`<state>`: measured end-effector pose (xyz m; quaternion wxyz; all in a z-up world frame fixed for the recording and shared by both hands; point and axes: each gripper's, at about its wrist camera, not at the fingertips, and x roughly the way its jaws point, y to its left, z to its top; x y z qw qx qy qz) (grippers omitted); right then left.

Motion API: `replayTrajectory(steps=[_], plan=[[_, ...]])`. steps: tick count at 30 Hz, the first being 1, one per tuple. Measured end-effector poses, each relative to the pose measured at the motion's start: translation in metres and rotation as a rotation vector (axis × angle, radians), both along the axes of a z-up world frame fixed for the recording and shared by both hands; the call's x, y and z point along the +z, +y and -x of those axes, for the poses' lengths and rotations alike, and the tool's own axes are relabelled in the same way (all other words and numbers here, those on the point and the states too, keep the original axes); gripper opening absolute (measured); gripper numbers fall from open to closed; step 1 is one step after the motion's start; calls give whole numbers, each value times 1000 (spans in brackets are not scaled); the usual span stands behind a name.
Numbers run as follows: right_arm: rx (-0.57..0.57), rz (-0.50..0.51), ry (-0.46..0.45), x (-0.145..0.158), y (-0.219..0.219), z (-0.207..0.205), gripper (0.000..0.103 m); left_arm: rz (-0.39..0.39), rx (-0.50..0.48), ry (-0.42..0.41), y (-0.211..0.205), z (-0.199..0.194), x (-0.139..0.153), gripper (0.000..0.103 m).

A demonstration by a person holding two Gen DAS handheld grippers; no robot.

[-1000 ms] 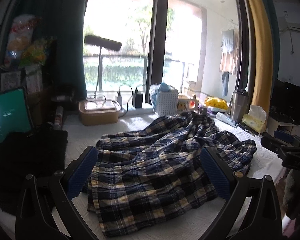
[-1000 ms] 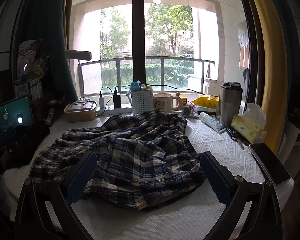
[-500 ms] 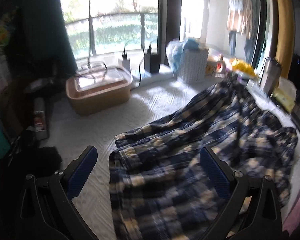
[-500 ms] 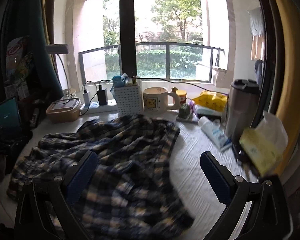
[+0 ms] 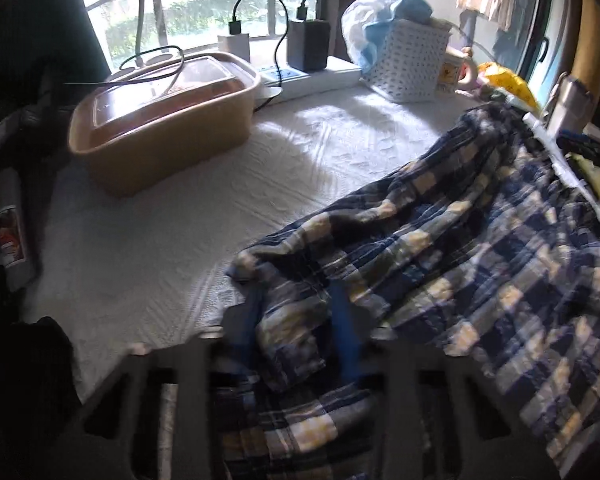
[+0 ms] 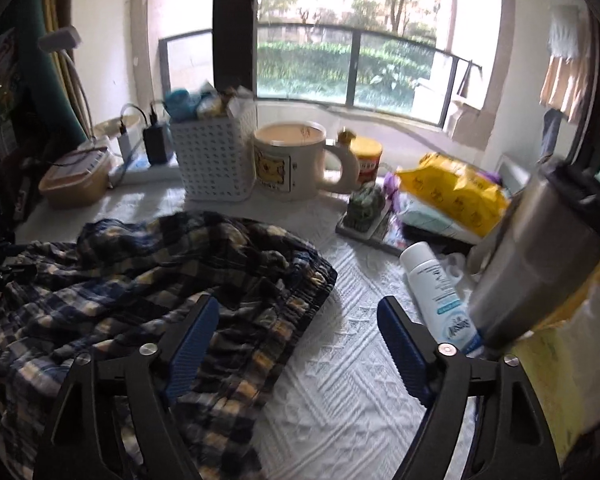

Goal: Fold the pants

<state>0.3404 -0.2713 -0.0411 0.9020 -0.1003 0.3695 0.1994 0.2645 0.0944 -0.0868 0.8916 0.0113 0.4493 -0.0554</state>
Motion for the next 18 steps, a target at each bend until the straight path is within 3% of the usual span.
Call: replayTrajectory(steps=[2,6,9,12,18], plan=[[3,-9,41,-12,0,-20,75,1,-2,-7,1,-1,1,11],[27,-42,125,-31,4,-48,61,-52,17,-53,9,-9,7,7],[49,-36,162,-40,11,-60,35,-82,44,-96,14,-16,16,4],[63,0,105,-32,19,-56,26,-131,60,-153,16,-27,29,4],[12,19,-51,2,25,-58,25,-188,139,-267,31,-59,57,4]])
